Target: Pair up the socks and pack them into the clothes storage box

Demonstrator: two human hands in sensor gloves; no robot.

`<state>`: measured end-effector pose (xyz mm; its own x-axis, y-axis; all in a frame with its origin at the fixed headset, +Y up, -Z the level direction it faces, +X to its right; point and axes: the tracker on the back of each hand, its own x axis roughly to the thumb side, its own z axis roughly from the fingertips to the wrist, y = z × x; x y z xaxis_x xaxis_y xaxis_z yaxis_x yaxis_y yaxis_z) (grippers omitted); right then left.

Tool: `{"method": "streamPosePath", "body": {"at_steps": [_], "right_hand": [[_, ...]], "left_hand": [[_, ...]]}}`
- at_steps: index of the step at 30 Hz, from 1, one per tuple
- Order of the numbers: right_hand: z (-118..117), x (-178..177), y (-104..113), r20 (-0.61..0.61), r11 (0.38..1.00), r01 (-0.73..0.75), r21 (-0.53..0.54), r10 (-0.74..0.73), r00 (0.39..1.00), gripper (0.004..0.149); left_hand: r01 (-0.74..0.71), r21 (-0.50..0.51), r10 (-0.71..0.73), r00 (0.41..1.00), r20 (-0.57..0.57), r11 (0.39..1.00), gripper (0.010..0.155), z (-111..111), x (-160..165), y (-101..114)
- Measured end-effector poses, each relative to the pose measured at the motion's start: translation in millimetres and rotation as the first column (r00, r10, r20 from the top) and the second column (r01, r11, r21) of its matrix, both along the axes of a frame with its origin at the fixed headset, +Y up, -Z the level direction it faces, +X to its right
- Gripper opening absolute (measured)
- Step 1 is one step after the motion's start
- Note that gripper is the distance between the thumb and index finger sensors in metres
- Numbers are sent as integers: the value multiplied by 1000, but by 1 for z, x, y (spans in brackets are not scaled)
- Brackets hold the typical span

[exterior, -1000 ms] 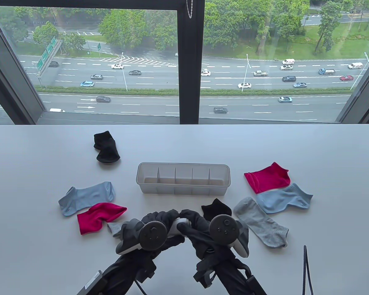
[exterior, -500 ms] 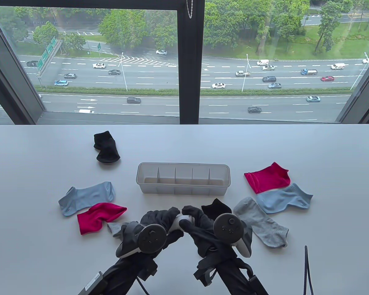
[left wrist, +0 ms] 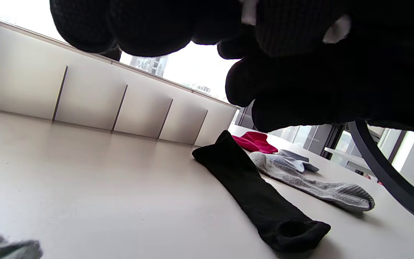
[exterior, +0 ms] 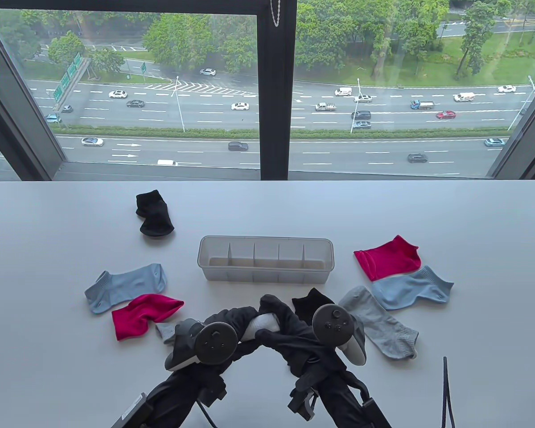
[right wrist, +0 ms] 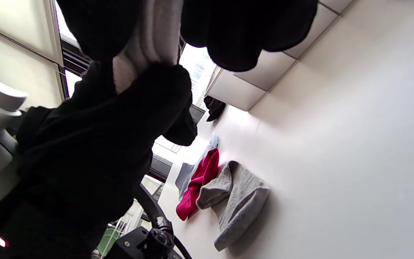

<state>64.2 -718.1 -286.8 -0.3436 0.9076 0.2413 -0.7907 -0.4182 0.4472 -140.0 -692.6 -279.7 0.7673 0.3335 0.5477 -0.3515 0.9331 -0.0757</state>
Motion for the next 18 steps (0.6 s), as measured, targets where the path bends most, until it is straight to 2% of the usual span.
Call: {"method": "streamPosePath", "body": {"at_steps": [2,5,6,8,10,13,18], "right_hand": [[-1,2,1,76,1000,-5,25,3,997,59],[1,5,3,219,988,-131,84,110,969,59],[2,7,3,268,976,-188,112,153,951,59],[3,8,5,301,955,-259,146,207,931,60],[4,5,6,309,948,-279,154,222,925,60],[6,0,5,316,910,-368,192,298,901,59],[4,1,4,284,932,-319,173,263,922,62]], "left_hand": [[-13,-18,13,1000,-9,1000,67,-1,-2,-1],[24,-39,-25,999,-41,999,85,1,-1,1],[-20,23,21,999,-49,1000,81,3,-2,4],[-78,86,81,996,-38,993,62,6,-1,9],[-11,99,17,998,-59,995,50,8,4,13],[62,117,-55,997,-62,991,42,9,8,11],[-5,55,8,999,-50,998,40,5,0,10]]}}
